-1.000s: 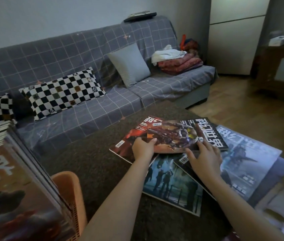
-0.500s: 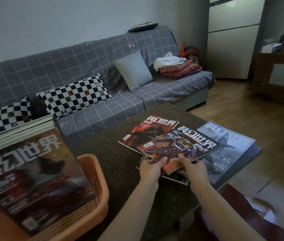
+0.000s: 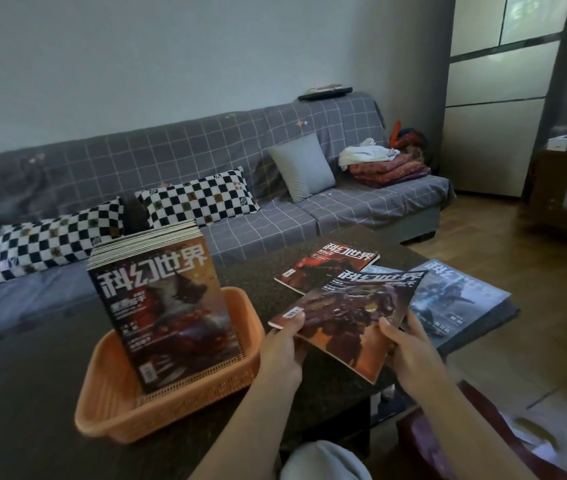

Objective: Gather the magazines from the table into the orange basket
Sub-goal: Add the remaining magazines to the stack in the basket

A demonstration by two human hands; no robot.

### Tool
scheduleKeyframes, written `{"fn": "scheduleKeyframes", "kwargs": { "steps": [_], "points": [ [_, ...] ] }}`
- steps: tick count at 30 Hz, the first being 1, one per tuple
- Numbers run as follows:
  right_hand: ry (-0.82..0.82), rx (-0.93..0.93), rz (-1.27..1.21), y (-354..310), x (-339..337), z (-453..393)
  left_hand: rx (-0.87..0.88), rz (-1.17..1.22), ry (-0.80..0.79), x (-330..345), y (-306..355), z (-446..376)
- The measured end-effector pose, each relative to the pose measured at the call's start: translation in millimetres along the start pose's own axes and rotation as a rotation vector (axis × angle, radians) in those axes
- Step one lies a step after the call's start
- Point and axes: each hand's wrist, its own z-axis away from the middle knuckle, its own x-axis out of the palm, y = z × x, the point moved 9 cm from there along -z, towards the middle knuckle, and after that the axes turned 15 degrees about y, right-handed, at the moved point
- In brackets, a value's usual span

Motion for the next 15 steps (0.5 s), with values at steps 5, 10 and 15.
{"fn": "scheduleKeyframes", "kwargs": {
  "steps": [5,10,15],
  "points": [
    [-0.165,0.022,0.038,-19,18,20,0.047,-0.016,-0.121,-15,30,14],
    [-0.319,0.004,0.159,-25,52,37,0.16,-0.184,-0.245,-43,63,23],
    [-0.457,-0.015,0.276,-17,90,53,0.322,-0.278,-0.257,-83,98,30]
  ]
}}
